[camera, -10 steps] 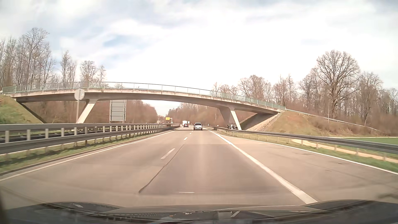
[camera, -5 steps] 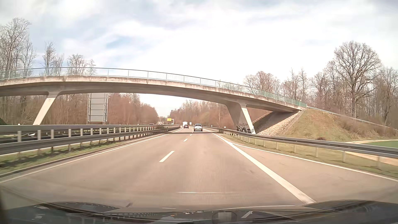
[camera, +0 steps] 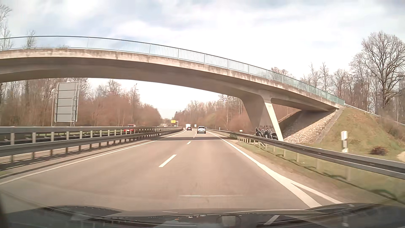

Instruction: Follow the waypoints while adhering to traffic rules and regulations

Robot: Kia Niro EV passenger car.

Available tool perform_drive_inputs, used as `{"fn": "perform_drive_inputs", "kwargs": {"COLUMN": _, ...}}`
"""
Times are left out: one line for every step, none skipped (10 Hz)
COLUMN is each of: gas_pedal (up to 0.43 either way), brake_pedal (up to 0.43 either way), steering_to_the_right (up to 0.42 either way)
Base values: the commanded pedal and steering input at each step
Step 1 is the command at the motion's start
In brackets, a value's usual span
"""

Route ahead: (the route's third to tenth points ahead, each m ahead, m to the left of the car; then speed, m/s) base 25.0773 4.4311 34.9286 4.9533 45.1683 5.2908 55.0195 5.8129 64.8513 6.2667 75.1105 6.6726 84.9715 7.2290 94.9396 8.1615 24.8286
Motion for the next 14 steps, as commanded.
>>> {"fn": "perform_drive_inputs", "kwargs": {"gas_pedal": 0.0, "brake_pedal": 0.0, "steering_to_the_right": -0.004}}
{"fn": "perform_drive_inputs", "kwargs": {"gas_pedal": 0.0, "brake_pedal": 0.0, "steering_to_the_right": -0.003}}
{"fn": "perform_drive_inputs", "kwargs": {"gas_pedal": 0.0, "brake_pedal": 0.0, "steering_to_the_right": -0.004}}
{"fn": "perform_drive_inputs", "kwargs": {"gas_pedal": 0.0, "brake_pedal": 0.0, "steering_to_the_right": -0.004}}
{"fn": "perform_drive_inputs", "kwargs": {"gas_pedal": 0.0, "brake_pedal": 0.0, "steering_to_the_right": -0.004}}
{"fn": "perform_drive_inputs", "kwargs": {"gas_pedal": 0.0, "brake_pedal": 0.0, "steering_to_the_right": -0.004}}
{"fn": "perform_drive_inputs", "kwargs": {"gas_pedal": 0.0, "brake_pedal": 0.0, "steering_to_the_right": -0.003}}
{"fn": "perform_drive_inputs", "kwargs": {"gas_pedal": 0.0, "brake_pedal": 0.0, "steering_to_the_right": -0.003}}
{"fn": "perform_drive_inputs", "kwargs": {"gas_pedal": 0.0, "brake_pedal": 0.0, "steering_to_the_right": -0.003}}
{"fn": "perform_drive_inputs", "kwargs": {"gas_pedal": 0.0, "brake_pedal": 0.0, "steering_to_the_right": -0.003}}
{"fn": "perform_drive_inputs", "kwargs": {"gas_pedal": 0.0, "brake_pedal": 0.0, "steering_to_the_right": -0.003}}
{"fn": "perform_drive_inputs", "kwargs": {"gas_pedal": 0.0, "brake_pedal": 0.0, "steering_to_the_right": -0.003}}
{"fn": "perform_drive_inputs", "kwargs": {"gas_pedal": 0.0, "brake_pedal": 0.0, "steering_to_the_right": -0.003}}
{"fn": "perform_drive_inputs", "kwargs": {"gas_pedal": 0.0, "brake_pedal": 0.0, "steering_to_the_right": -0.003}}
